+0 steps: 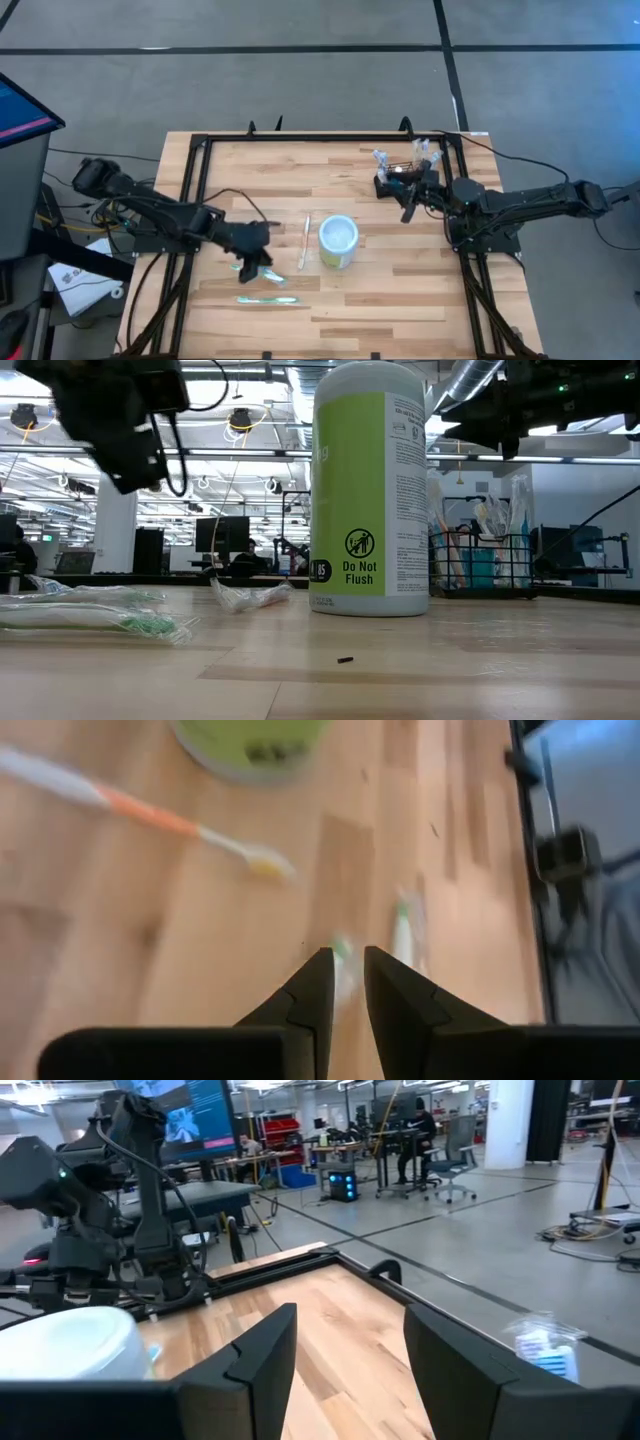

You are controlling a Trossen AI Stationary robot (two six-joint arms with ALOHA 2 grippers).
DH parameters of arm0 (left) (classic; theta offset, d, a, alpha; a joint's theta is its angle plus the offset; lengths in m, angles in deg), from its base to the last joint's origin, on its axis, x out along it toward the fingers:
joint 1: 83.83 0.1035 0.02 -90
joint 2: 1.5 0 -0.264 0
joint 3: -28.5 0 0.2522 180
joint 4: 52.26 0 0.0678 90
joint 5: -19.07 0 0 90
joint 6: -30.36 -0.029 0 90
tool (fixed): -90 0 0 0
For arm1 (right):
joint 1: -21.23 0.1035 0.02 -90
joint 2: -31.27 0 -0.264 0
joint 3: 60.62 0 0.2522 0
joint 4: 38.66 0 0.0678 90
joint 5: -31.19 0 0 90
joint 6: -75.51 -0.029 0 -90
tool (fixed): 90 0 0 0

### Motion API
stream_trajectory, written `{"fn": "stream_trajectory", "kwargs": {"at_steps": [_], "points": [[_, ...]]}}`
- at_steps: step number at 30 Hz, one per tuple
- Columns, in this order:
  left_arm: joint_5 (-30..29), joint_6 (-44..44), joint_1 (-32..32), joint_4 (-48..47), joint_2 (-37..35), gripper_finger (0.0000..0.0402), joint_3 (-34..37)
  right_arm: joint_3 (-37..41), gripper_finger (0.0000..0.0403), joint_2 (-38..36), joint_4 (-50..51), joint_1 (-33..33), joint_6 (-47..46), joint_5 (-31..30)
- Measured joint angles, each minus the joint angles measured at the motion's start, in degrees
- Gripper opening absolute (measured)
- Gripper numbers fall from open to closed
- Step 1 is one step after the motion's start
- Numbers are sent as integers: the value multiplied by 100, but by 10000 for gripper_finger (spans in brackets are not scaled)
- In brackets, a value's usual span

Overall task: Pick & Place toothbrushing station
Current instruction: Put the green toothbrush into the wire organizer

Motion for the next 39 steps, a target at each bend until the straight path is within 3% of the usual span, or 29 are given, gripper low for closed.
{"fn": "stream_trajectory", "kwargs": {"at_steps": [6, 15, 28, 39], "points": [[-43, 582, -763, -404, 0, 53, 0, 0, 177, 0, -4, 137, 16, -1], [-653, 1270, -1367, -782, 55, 53, 0, 0, 177, 4, -10, 168, 42, -1], [-625, 1353, -1557, -791, 1224, 53, 0, -2, 177, 4, -52, 165, 59, 0], [-809, 1199, -1553, -790, 1351, 53, 0, -2, 177, 4, -21, 165, 57, -1]]}}
